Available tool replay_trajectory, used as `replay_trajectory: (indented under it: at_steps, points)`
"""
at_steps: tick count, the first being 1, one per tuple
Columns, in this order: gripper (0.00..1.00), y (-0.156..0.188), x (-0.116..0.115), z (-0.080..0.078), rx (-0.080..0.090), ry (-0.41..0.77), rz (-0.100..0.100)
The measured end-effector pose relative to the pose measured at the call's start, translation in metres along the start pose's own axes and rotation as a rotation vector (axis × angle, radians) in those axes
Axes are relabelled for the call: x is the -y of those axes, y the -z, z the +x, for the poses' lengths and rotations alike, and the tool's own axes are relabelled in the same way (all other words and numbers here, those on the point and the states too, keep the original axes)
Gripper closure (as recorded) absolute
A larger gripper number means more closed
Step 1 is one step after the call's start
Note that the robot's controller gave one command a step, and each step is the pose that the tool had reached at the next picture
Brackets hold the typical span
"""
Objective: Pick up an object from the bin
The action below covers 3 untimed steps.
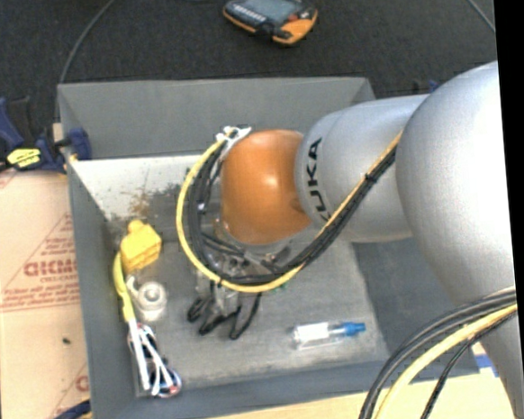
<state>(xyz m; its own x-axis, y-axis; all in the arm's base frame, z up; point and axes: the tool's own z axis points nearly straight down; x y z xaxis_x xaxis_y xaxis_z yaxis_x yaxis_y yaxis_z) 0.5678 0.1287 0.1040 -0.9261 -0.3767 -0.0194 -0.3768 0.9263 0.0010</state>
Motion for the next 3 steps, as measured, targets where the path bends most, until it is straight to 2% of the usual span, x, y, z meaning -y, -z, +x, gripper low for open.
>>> replay_trajectory:
  at_steps: [1,2,3]
  points:
    - [1.00,0.040,0.016,-0.040,0.006,-0.145,-0.001]
    - [1.00,0.039,-0.002,0.007,-0.002,0.036,-0.001]
    - [1.00,0.016,0.011,-0.016,0.015,0.096,0.003]
